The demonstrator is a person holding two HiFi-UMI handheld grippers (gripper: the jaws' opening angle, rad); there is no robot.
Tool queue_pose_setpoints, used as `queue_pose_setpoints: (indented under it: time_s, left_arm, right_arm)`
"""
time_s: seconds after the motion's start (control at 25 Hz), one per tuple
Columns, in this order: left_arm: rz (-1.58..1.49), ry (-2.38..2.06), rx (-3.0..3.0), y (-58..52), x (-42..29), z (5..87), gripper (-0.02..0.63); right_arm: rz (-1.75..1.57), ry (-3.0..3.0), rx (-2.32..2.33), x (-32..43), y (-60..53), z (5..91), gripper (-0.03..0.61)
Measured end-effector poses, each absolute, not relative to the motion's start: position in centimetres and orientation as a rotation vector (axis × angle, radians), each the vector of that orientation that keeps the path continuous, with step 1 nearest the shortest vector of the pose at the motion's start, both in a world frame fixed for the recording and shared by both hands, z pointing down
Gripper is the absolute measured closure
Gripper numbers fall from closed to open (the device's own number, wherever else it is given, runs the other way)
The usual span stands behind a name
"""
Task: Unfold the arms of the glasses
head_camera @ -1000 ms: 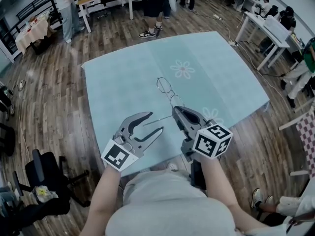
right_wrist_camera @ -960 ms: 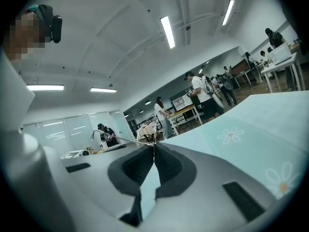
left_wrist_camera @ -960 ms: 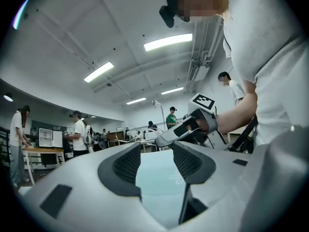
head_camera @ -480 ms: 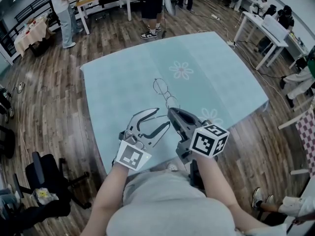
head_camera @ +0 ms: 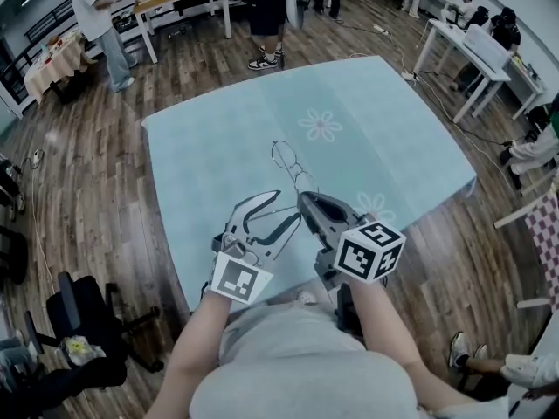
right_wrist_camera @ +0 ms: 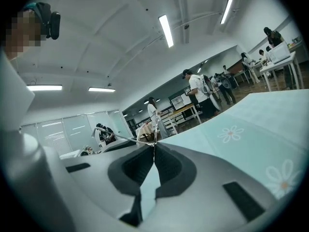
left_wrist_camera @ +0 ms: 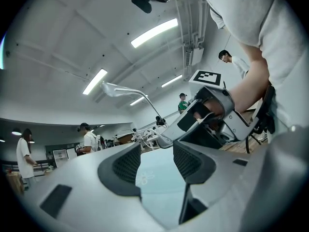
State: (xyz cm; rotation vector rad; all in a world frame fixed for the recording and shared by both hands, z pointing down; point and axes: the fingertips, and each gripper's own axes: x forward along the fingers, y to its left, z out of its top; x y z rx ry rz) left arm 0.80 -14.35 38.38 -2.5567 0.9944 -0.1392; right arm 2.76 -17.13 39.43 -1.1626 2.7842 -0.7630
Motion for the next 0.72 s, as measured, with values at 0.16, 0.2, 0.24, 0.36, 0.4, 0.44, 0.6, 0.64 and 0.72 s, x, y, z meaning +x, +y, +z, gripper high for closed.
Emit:
queue_pose_setpoints:
  time_s: [0.16,0.2,0.24,0.36,0.4,0.44,0.6,0.64,0.72]
  left_arm:
    - [-0.123,1.019,-2.561,-14.3,0.3,38.2,0.396]
    - [-0.121,1.021,-2.561,-14.3,0.2,38.2,0.396]
    - [-0.119,1.023,-2.562,-14.2,0.2,38.2,0.396]
    - [-0.109,1.039,-2.574,-14.1,-0.1,38.3,0.396]
    - [-0.107,1.043,-2.577,-14.1,-0.3,38.3,0.396]
    - [-0.106,1.045,-2.578,-14.1,-0.4,38.3,0.396]
    - [-0.091,1.061,-2.586,-14.1,-0.8,38.3,0.396]
    - [-0.081,1.074,-2.592,-14.2,-1.0,38.3,0.396]
    - [-0.047,1.113,-2.608,-14.6,-1.6,38.3,0.397]
  right_arm:
    - [-0.752,2.795,-1.169,2.6,-17.1,39.6,0.568]
    - [-0.750,2.796,-1.169,2.6,-17.1,39.6,0.568]
    - [-0.745,2.798,-1.170,2.6,-17.0,39.5,0.568]
    - [-0.717,2.813,-1.183,2.7,-17.0,39.5,0.568]
    - [-0.705,2.822,-1.193,2.7,-17.0,39.6,0.568]
    - [-0.692,2.832,-1.204,2.7,-17.0,39.6,0.568]
    - [-0.648,2.845,-1.228,2.9,-17.1,39.7,0.568]
    - [-0.635,2.847,-1.230,3.0,-17.1,39.6,0.568]
    - [-0.615,2.851,-1.227,3.1,-17.2,39.5,0.568]
